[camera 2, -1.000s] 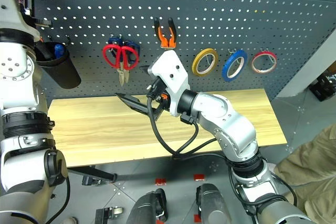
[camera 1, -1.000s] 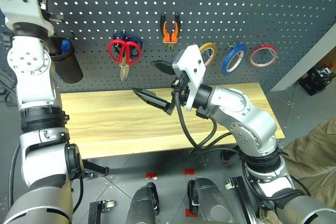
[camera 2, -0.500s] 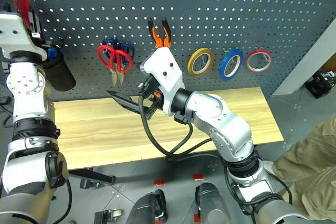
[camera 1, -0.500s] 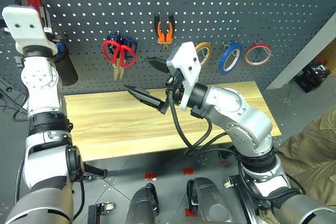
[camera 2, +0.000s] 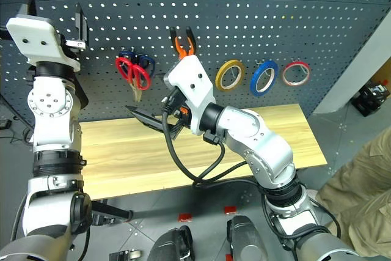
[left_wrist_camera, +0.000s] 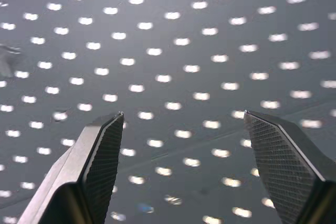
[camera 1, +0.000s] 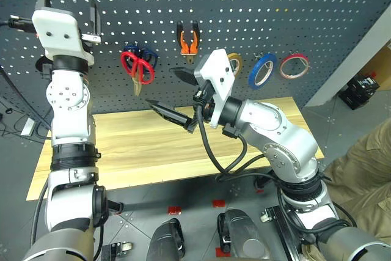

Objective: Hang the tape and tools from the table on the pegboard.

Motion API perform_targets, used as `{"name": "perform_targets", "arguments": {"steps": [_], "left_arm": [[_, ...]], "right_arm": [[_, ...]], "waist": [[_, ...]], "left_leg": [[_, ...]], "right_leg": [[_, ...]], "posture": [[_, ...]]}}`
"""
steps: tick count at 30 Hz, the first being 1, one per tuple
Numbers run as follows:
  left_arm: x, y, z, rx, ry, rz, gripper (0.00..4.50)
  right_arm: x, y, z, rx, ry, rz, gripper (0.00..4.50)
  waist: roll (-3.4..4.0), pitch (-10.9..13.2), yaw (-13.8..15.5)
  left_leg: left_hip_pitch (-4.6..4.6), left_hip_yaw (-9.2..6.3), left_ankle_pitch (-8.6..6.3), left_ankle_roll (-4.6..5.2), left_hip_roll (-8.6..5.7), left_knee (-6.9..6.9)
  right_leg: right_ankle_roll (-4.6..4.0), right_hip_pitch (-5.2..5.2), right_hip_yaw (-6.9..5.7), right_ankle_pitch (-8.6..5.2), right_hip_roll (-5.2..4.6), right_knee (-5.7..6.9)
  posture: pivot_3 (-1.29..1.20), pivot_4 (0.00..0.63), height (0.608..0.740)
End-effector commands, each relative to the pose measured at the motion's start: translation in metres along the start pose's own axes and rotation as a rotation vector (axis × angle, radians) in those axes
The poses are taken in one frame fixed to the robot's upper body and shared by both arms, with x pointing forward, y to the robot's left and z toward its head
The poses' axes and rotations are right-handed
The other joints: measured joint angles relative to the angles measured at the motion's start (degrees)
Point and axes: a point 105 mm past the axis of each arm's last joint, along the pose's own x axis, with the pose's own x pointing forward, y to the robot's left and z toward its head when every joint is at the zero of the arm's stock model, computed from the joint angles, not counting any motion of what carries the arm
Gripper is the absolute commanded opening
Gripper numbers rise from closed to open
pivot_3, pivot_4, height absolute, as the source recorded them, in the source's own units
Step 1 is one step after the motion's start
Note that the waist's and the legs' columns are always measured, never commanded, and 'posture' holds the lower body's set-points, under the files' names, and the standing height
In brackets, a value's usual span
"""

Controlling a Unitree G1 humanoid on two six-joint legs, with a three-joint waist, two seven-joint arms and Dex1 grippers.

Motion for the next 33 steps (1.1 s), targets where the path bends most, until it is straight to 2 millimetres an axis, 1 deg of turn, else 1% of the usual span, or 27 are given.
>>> {"name": "perform_targets", "arguments": {"steps": [1, 2, 5, 7, 9, 11, 14, 16, 17, 19, 21, 24, 25, 27, 30, 33], "left_arm": [[-0.032, -0.024, -0.012, -0.179, 0.155, -0.146, 3.86], [-0.041, -0.024, -0.018, -0.224, 0.21, -0.152, 3.86], [-0.066, -0.012, -0.034, -0.261, 0.359, -0.09, 3.86], [-0.082, -0.009, -0.039, -0.259, 0.425, -0.086, 3.86], [-0.097, -0.008, -0.045, -0.257, 0.491, -0.086, 3.86], [-0.11, -0.009, -0.054, -0.241, 0.567, -0.092, 3.86], [-0.133, -0.014, -0.074, -0.219, 0.681, -0.1, 3.86], [-0.147, -0.015, -0.087, -0.223, 0.739, -0.087, 3.86], [-0.152, -0.015, -0.092, -0.228, 0.756, -0.083, 3.86], [-0.16, -0.011, -0.101, -0.261, 0.773, -0.047, 3.86], [-0.164, -0.009, -0.105, -0.272, 0.778, -0.028, 3.86], [-0.176, 0.002, -0.114, -0.301, 0.784, 0.056, 3.86], [-0.179, 0.004, -0.116, -0.298, 0.786, 0.073, 3.86], [-0.185, 0.008, -0.121, -0.289, 0.803, 0.095, 3.86], [-0.193, 0.01, -0.126, -0.267, 0.818, 0.119, 3.86], [-0.195, 0.016, -0.123, -0.223, 0.785, 0.142, 3.86]], "right_arm": [[-0.019, -0.012, -0.001, -0.043, -0.002, -0.053, 4.5], [-0.022, -0.013, -0.004, -0.044, 0.009, -0.059, 4.5], [-0.033, -0.019, -0.012, -0.043, 0.042, -0.085, 4.5], [-0.042, -0.025, -0.021, -0.035, 0.075, -0.121, 4.5], [-0.05, -0.031, -0.03, -0.034, 0.113, -0.172, 4.5], [-0.057, -0.039, -0.042, -0.012, 0.149, -0.23, 4.5], [-0.068, -0.052, -0.068, 0.042, 0.18, -0.361, 4.5], [-0.076, -0.06, -0.085, 0.038, 0.177, -0.446, 4.5], [-0.08, -0.063, -0.091, 0.021, 0.174, -0.478, 4.5], [-0.095, -0.072, -0.111, 0.054, 0.185, -0.555, 4.5], [-0.104, -0.077, -0.122, 0.089, 0.18, -0.595, 4.5], [-0.141, -0.1, -0.158, 0.193, 0.222, -0.794, 4.5], [-0.148, -0.103, -0.165, 0.209, 0.233, -0.827, 4.5], [-0.16, -0.109, -0.177, 0.199, 0.259, -0.87, 4.5], [-0.173, -0.113, -0.189, 0.157, 0.301, -0.879, 4.5], [-0.183, -0.117, -0.201, 0.129, 0.345, -0.885, 4.5]], "waist": [[0.3, -0.87, -0.52], [0.31, -0.89, -0.72], [0.28, -0.92, -0.82], [0.3, -1.01, -0.85], [0.33, -1.15, -0.7], [0.46, -1.58, -0.24], [0.57, -2.73, 0.46], [0.67, -3.47, 0.77], [0.66, -3.9, 0.86], [0.69, -4.54, 1.15], [0.64, -5.2, 1.38], [0.65, -6.4, 1.78], [0.66, -6.73, 1.85], [0.69, -7.31, 1.94], [0.83, -7.84, 2.01], [0.96, -8.16, 2.09]], "left_leg": [[0.03, 0.0, 0.0, 0.0, -0.01, 0.0], [0.14, 0.0, 0.0, 0.0, -0.01, 0.0], [0.28, -0.14, 0.0, 0.01, 0.11, 0.07], [0.39, -0.24, -0.06, 0.1, 0.19, 0.12], [0.74, -0.26, -0.07, 0.09, 0.19, 0.11], [0.95, -0.25, -0.08, 0.08, 0.18, 0.09], [1.0, -0.23, -0.08, 0.07, 0.18, 0.08], [1.01, -0.2, -0.12, 0.01, 0.19, 0.07], [1.01, -0.18, -0.14, -0.02, 0.18, 0.06], [1.01, -0.13, -0.24, -0.15, 0.16, 0.06], [1.01, -0.13, -0.29, -0.22, 0.13, 0.06], [1.02, -0.11, -0.3, -0.24, 0.15, 0.07], [1.02, -0.11, -0.3, -0.24, 0.16, 0.06], [1.05, -0.1, -0.31, -0.25, 0.16, 0.06], [1.07, -0.11, -0.31, -0.25, 0.2, 0.06], [1.08, -0.11, -0.31, -0.25, 0.19, 0.06]], "right_leg": [[0.0, 0.04, 0.05, 0.0, 0.01, -0.02], [0.01, 0.15, 0.07, -0.01, 0.02, -0.04], [-0.06, 0.29, 0.02, 0.04, 0.18, 0.04], [-0.13, 0.38, 0.0, 0.08, 0.29, 0.11], [-0.15, 0.68, 0.01, 0.08, 0.3, 0.15], [-0.12, 0.87, 0.04, 0.05, 0.3, 0.12], [-0.02, 0.87, 0.12, -0.01, 0.32, 0.08], [-0.03, 0.88, 0.15, -0.01, 0.35, 0.02], [-0.05, 0.89, 0.18, 0.0, 0.35, -0.02], [-0.07, 0.9, 0.22, 0.01, 0.34, -0.08], [-0.08, 0.91, 0.22, 0.02, 0.33, -0.12], [-0.25, 0.91, 0.24, 0.12, 0.34, -0.13], [-0.25, 0.91, 0.25, 0.12, 0.34, -0.14], [-0.26, 0.93, 0.24, 0.12, 0.35, -0.15], [-0.28, 0.94, 0.23, 0.12, 0.38, -0.15], [-0.26, 0.95, 0.26, 0.11, 0.38, -0.16]], "posture": [[-0.3, 0.112, 0.74], [-0.29, 0.108, 0.74], [-0.27, 0.097, 0.74], [-0.26, 0.093, 0.74], [-0.25, 0.089, 0.74], [-0.25, 0.083, 0.74], [-0.24, 0.076, 0.74], [-0.24, 0.06, 0.74], [-0.24, 0.055, 0.74], [-0.23, 0.039, 0.74], [-0.23, 0.027, 0.74], [-0.21, 0.007, 0.74], [-0.21, 0.004, 0.74], [-0.2, 0.0, 0.74], [-0.19, 0.0, 0.74], [-0.18, 0.0, 0.74]]}}
